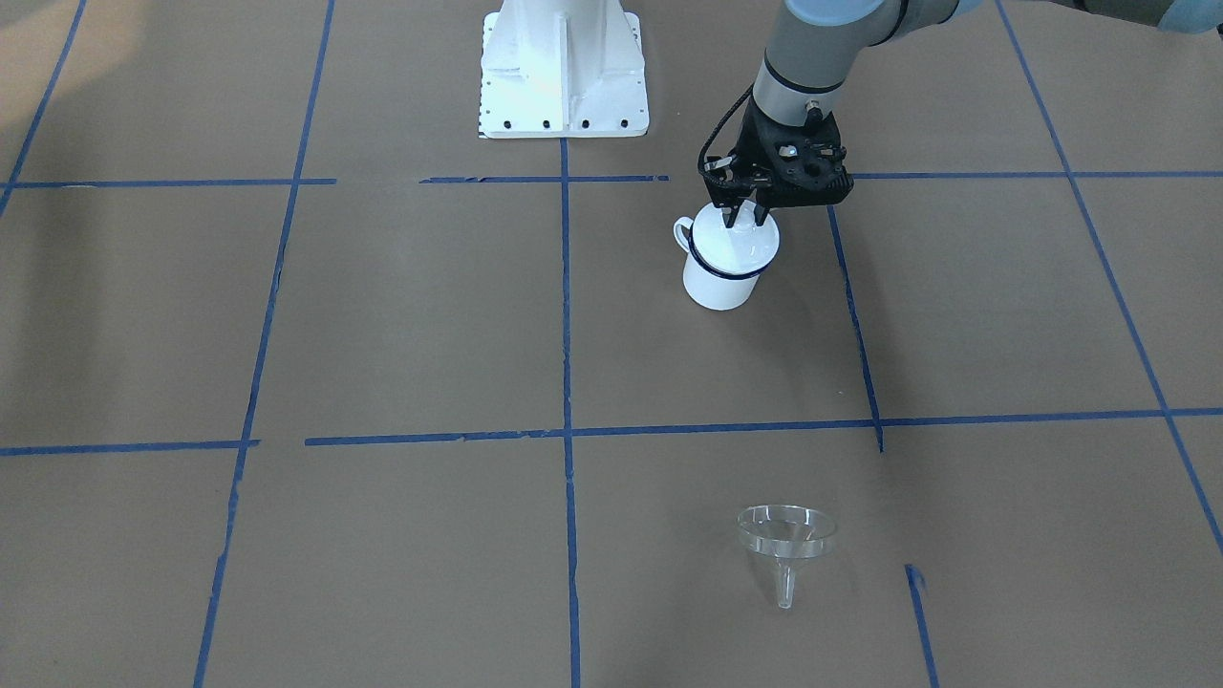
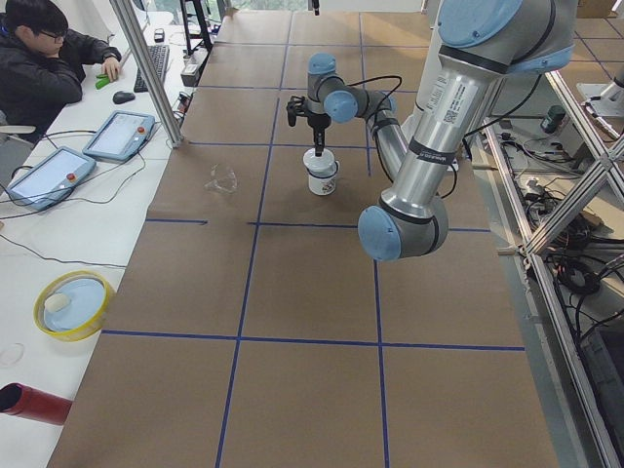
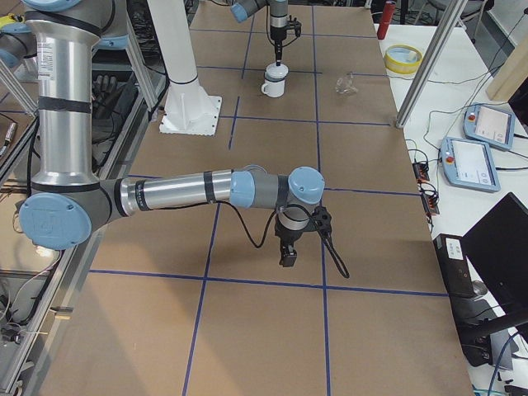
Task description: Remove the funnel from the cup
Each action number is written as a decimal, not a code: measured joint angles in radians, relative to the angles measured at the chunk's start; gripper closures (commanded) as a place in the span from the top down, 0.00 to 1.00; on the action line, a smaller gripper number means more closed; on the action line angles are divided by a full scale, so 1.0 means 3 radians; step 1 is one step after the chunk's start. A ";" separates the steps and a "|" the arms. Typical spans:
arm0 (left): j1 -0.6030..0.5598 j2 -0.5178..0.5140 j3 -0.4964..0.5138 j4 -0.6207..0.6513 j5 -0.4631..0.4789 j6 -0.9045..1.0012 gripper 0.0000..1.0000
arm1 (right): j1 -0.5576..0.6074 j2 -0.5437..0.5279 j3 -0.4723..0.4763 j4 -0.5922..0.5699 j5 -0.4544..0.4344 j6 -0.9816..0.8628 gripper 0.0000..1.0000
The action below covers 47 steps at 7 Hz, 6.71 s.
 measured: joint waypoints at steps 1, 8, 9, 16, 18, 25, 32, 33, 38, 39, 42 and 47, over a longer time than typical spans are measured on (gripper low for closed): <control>0.0015 0.0010 0.0009 -0.0006 0.0000 -0.0001 0.00 | 0.0000 0.0000 0.0000 0.0001 0.0000 0.0000 1.00; 0.0092 0.0036 0.0013 -0.0013 0.0005 0.0003 0.00 | 0.0000 0.0000 0.0001 -0.0001 0.0000 0.0000 1.00; 0.0093 0.0039 0.0018 -0.0014 0.0005 0.0006 0.00 | 0.0000 0.0000 0.0000 0.0000 0.0000 0.0000 1.00; 0.0093 0.0048 0.0044 -0.0017 0.0010 0.0030 0.31 | 0.0000 0.0001 0.0002 0.0001 0.0000 0.0000 1.00; 0.0096 0.0051 0.0049 -0.0013 0.0009 0.0016 0.77 | 0.0000 0.0003 -0.0002 0.0001 0.0000 0.0000 1.00; -0.0301 0.0271 -0.0148 -0.0134 -0.0111 0.0590 0.99 | 0.0000 0.0000 -0.0001 0.0001 0.0000 0.0000 1.00; -0.2668 0.1934 0.0426 -0.0674 -0.1020 0.3315 1.00 | 0.0000 0.0000 -0.0002 0.0001 0.0000 0.0000 1.00; -0.2846 0.2025 0.0583 -0.0676 -0.1039 0.3679 1.00 | 0.0000 0.0000 0.0000 0.0001 0.0000 0.0000 1.00; -0.3253 0.2084 0.0768 -0.0428 -0.1111 0.4308 1.00 | 0.0000 0.0000 0.0002 0.0001 0.0000 0.0000 1.00; -0.3254 0.2077 0.0753 -0.0431 -0.1112 0.4314 1.00 | 0.0000 0.0001 0.0002 0.0001 0.0000 0.0000 1.00; -0.3255 0.2059 0.0724 -0.0450 -0.1116 0.4321 1.00 | 0.0000 0.0001 0.0003 0.0001 0.0000 0.0000 1.00; -0.3255 0.2053 0.0658 -0.0447 -0.1115 0.4320 1.00 | 0.0000 0.0000 0.0001 0.0001 0.0000 0.0000 1.00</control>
